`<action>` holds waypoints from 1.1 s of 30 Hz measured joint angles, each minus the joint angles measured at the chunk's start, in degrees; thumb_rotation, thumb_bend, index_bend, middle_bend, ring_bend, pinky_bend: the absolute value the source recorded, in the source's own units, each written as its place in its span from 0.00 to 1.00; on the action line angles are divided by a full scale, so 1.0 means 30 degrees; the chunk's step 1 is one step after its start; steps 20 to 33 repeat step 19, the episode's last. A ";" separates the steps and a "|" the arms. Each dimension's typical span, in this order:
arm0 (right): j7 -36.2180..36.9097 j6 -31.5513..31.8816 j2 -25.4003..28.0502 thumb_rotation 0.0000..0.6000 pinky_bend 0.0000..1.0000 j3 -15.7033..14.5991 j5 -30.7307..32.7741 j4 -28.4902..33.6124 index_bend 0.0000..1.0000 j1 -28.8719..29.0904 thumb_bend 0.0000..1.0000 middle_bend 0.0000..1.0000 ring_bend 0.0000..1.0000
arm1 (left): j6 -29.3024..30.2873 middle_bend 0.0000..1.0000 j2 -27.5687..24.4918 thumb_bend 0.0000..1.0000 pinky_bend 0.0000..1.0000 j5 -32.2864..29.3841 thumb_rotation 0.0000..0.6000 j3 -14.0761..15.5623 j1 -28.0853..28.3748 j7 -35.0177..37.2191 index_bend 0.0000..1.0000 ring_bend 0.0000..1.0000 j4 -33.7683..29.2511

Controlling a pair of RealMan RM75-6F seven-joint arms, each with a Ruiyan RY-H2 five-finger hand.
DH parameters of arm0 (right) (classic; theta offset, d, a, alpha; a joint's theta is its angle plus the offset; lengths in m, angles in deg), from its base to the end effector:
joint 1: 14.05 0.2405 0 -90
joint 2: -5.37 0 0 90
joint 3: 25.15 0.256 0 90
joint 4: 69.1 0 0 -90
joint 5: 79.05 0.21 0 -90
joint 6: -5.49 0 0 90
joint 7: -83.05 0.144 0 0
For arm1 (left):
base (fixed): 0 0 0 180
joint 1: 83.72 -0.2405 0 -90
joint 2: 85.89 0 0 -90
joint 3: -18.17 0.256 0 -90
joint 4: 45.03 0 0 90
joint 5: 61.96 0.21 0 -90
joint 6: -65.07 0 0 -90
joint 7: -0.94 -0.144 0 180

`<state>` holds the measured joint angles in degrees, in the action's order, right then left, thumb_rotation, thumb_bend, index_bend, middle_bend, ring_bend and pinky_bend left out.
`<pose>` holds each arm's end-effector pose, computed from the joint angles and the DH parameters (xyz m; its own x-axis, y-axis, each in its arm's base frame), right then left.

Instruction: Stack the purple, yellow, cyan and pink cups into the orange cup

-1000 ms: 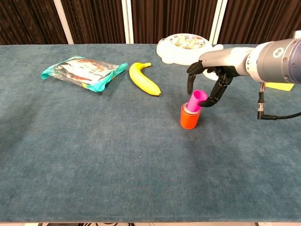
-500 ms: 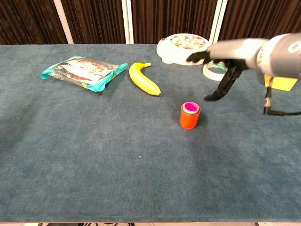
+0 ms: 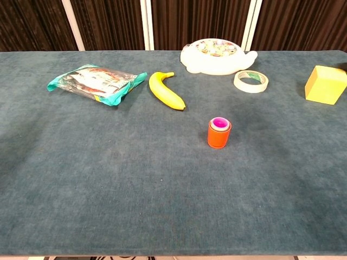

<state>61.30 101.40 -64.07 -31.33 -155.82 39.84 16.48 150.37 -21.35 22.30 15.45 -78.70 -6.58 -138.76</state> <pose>-0.1839 -0.2450 0.1232 0.4008 0.1212 0.9081 -0.8769 -0.2362 0.4186 -0.3089 0.1809 0.1562 0.4829 0.0044 0.8757 0.8755 0.0150 -0.4829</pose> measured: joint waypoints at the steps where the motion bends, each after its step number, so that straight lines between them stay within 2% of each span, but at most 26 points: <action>1: 0.0138 0.0843 0.0101 1.00 0.02 -0.0592 -0.1048 -0.0404 0.02 -0.0865 0.35 0.00 0.00 | -0.0035 0.00 0.0002 0.00 0.04 -0.0002 1.00 0.0006 0.0012 0.0009 0.00 0.00 0.0014; 4: 0.0350 0.2069 0.0324 1.00 0.02 -0.1922 -0.2727 -0.1649 0.02 -0.2732 0.35 0.00 0.00 | -0.0092 0.00 0.0011 0.00 0.04 -0.0010 1.00 0.0015 0.0037 0.0017 0.00 0.00 0.0054; 7: 0.0370 0.2194 0.0520 1.00 0.01 -0.2705 -0.3054 -0.2489 0.02 -0.3867 0.35 0.00 0.00 | -0.0116 0.00 -0.0004 0.00 0.04 -0.0016 1.00 0.0006 0.0054 0.0054 0.00 0.00 0.0098; 14: 0.0671 0.1209 0.0581 1.00 0.01 -0.2778 -0.2635 -0.3364 0.02 -0.4817 0.35 0.00 0.00 | -0.0290 0.00 -0.0052 0.00 0.04 -0.0022 1.00 -0.0025 0.0170 0.0146 0.00 0.00 0.0384; 19: 0.0873 0.0497 0.0542 1.00 0.01 -0.2301 -0.2386 -0.3928 0.03 -0.5263 0.35 0.00 0.00 | -0.0183 0.00 -0.0024 0.00 0.04 0.0154 1.00 -0.0034 0.0194 0.0250 0.00 0.00 0.0524; 33: 0.0873 0.0497 0.0542 1.00 0.01 -0.2301 -0.2386 -0.3928 0.03 -0.5263 0.35 0.00 0.00 | -0.0183 0.00 -0.0024 0.00 0.04 0.0154 1.00 -0.0034 0.0194 0.0250 0.00 0.00 0.0524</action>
